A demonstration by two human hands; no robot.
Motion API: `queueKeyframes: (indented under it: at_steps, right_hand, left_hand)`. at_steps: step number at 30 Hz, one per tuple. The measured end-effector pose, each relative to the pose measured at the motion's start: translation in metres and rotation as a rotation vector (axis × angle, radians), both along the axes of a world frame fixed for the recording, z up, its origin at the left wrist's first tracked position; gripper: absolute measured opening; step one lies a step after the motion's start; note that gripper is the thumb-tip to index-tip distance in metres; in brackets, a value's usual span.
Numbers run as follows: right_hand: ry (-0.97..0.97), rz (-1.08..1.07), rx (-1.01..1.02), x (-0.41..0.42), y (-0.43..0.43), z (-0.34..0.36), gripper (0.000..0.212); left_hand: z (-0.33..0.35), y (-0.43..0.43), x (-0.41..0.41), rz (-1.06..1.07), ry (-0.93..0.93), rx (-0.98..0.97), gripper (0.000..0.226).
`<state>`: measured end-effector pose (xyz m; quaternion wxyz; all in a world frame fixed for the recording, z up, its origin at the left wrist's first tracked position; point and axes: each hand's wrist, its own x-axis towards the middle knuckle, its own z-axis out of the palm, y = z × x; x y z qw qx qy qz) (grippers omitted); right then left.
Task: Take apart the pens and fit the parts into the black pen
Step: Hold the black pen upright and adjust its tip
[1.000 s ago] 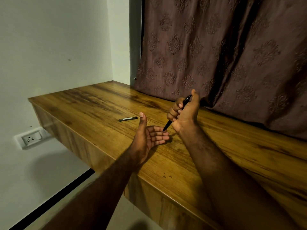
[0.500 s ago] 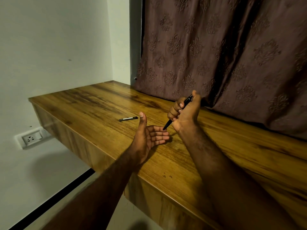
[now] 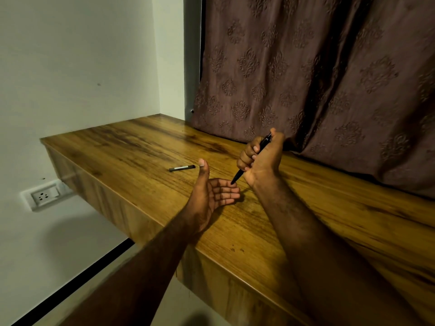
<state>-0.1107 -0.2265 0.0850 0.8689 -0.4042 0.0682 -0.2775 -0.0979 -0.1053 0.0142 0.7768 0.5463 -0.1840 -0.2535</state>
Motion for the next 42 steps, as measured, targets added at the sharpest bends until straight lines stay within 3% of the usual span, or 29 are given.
queueKeyframes:
  at_steps: [12, 42]
  right_hand:
    - [0.043, 0.002, -0.011, 0.0004, 0.0017, 0.0004, 0.053]
    - [0.044, 0.001, -0.023, 0.0003, 0.0029, 0.0002, 0.053]
  left_hand:
    - [-0.0028, -0.0004, 0.003, -0.014, 0.001, -0.005, 0.11]
    - [-0.0017, -0.0006, 0.0019, 0.003, -0.005, 0.01, 0.108]
